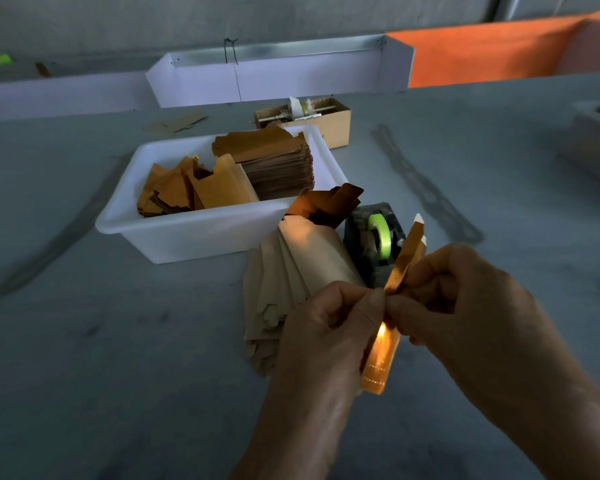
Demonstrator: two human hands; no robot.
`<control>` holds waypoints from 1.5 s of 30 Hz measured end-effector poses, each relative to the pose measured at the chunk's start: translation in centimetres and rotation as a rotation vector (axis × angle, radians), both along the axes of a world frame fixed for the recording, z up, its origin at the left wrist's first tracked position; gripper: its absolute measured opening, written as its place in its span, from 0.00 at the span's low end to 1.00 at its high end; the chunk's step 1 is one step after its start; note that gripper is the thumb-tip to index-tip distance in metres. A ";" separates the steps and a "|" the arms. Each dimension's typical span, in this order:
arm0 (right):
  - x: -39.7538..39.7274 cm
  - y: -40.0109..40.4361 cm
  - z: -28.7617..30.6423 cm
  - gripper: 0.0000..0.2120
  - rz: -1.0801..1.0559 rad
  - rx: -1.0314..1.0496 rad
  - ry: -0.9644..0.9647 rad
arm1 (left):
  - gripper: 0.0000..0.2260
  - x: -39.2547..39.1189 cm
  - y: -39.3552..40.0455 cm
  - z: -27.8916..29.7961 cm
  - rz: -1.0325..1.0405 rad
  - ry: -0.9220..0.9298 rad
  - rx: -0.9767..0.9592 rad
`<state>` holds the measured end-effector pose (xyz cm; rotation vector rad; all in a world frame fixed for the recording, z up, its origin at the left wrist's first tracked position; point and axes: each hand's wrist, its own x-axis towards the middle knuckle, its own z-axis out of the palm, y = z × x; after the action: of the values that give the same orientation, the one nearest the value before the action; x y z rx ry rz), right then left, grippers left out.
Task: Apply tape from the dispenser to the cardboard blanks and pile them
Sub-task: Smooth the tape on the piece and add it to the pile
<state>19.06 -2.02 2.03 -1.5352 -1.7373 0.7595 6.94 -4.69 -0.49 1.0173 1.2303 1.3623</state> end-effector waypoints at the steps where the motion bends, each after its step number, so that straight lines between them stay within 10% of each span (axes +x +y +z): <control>1: 0.0 0.0 0.0 0.11 -0.001 -0.006 0.008 | 0.09 0.1 0.0 0.0 0.013 -0.007 -0.013; 16: 0.2 -0.5 0.2 0.21 -0.034 0.036 -0.069 | 0.10 1.5 -0.8 -1.7 0.463 0.469 0.354; 21: 0.6 -0.5 -1.4 0.26 0.041 -0.173 0.372 | 0.04 1.6 -1.0 -1.8 0.427 0.436 0.310; 26: 0.2 -0.4 -2.8 0.10 0.177 -0.365 0.813 | 0.08 1.7 -1.4 -1.1 0.327 0.200 0.142; 34: 1.4 0.0 -2.7 0.08 0.360 -0.287 0.817 | 0.26 -0.9 -0.6 -0.4 -0.252 -0.579 -0.407; 40: 1.9 1.0 -2.1 0.11 0.435 -0.273 0.783 | 0.24 -1.2 0.5 -0.4 -0.450 -0.850 -0.397; 42: 2.3 1.7 -1.6 0.18 0.425 -0.236 0.748 | 0.13 -0.8 0.4 -0.4 -0.346 -0.714 -0.335; 45: 4.3 4.6 -1.1 0.29 0.219 -0.074 0.666 | 0.05 -0.6 0.5 -0.8 -0.081 0.238 -0.077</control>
<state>23.36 2.63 0.98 -0.9726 -1.3817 1.2836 6.34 -4.21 -1.31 1.1871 1.3891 1.1467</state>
